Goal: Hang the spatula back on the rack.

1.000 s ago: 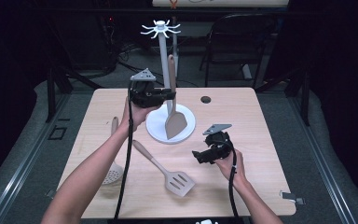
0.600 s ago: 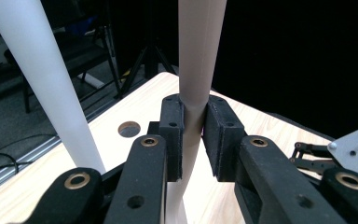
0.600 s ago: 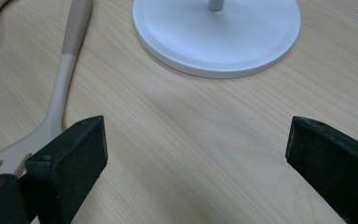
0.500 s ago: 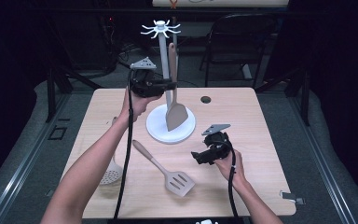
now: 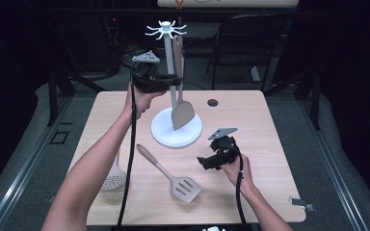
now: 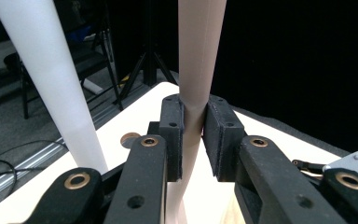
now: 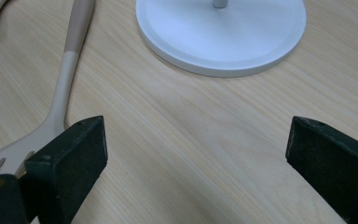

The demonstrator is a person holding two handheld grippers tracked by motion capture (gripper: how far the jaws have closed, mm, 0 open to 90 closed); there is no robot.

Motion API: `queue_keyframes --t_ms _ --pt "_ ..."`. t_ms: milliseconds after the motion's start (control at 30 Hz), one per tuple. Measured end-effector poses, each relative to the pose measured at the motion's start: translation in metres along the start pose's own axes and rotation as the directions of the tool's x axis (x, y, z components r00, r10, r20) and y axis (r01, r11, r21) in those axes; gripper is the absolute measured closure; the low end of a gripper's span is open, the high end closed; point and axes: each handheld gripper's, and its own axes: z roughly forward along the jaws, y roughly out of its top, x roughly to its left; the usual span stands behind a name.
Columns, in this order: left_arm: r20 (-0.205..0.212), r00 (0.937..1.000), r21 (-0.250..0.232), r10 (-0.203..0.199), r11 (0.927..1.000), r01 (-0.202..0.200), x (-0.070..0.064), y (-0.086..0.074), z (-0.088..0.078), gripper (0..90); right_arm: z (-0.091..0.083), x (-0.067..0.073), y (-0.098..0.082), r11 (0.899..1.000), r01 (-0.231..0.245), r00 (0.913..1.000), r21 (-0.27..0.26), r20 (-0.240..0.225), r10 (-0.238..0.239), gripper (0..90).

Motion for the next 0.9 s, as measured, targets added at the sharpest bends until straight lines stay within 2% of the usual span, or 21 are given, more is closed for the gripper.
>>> queue_keyframes --t_ms 633,767,900 --pt "0.013 0.999 -0.008 -0.042 0.9991 0.042 0.011 -0.004 0.0 77.8 0.001 0.0 0.0 1.0 0.007 0.9999 0.01 -0.008 -0.007 5.1" --pt "0.008 0.9981 -0.01 -0.061 0.9981 0.061 0.014 -0.006 0.0 77.1 0.001 -0.001 -0.001 1.0 0.003 0.9999 0.004 -0.01 -0.003 5.1" --pt "-0.014 0.9965 -0.015 -0.083 0.9965 0.082 0.017 -0.007 -0.001 76.1 0.001 -0.001 0.0 1.0 0.005 0.9999 0.017 -0.011 -0.005 5.2"
